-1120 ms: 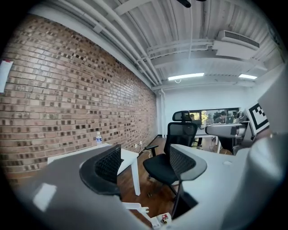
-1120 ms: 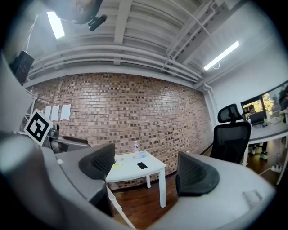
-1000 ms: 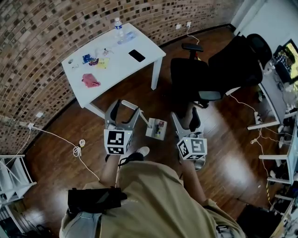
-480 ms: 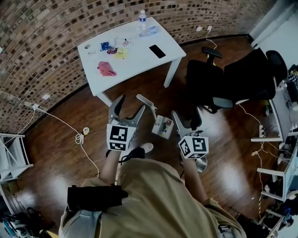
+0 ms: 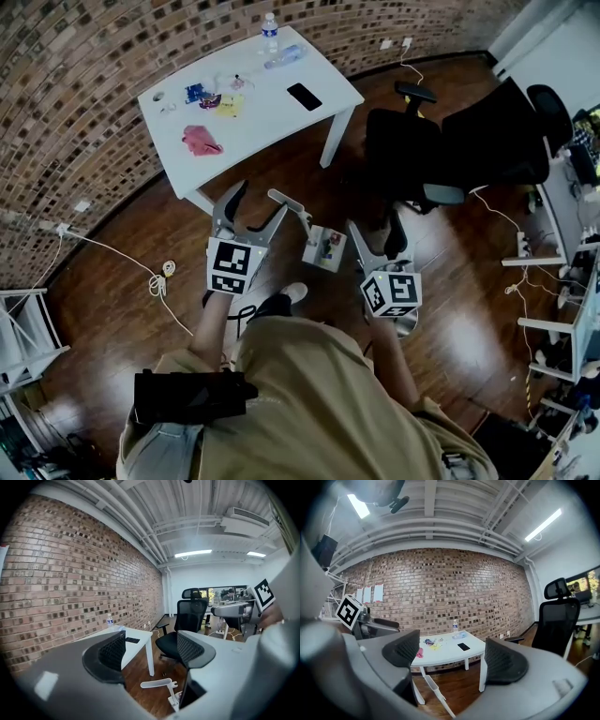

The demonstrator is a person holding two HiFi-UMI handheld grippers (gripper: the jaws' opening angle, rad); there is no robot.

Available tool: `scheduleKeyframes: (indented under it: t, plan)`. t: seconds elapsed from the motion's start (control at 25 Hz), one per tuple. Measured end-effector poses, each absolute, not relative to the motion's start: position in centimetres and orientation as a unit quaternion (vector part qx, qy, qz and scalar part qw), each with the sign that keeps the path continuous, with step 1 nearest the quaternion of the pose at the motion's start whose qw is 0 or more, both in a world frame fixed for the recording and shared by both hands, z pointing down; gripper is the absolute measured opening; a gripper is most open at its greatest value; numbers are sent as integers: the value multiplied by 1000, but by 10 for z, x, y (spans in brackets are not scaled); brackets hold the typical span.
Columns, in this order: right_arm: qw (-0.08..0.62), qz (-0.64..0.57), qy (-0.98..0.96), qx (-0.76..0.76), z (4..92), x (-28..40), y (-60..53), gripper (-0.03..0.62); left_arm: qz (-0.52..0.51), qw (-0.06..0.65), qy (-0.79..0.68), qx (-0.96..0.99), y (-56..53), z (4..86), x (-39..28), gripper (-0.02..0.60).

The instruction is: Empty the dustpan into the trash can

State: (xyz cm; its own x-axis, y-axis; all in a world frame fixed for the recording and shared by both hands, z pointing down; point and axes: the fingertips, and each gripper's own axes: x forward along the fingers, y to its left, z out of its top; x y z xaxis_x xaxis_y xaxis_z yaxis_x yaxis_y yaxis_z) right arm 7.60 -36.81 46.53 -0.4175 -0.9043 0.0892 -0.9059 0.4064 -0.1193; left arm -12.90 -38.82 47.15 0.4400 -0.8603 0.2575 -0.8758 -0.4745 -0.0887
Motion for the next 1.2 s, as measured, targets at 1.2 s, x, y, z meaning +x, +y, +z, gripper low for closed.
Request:
scheduleKeyframes:
  t: [1.2]
  plan:
    - [24,129,-757,641,507,139,-350,419,542,-167,28,823,-431,620,-112,416]
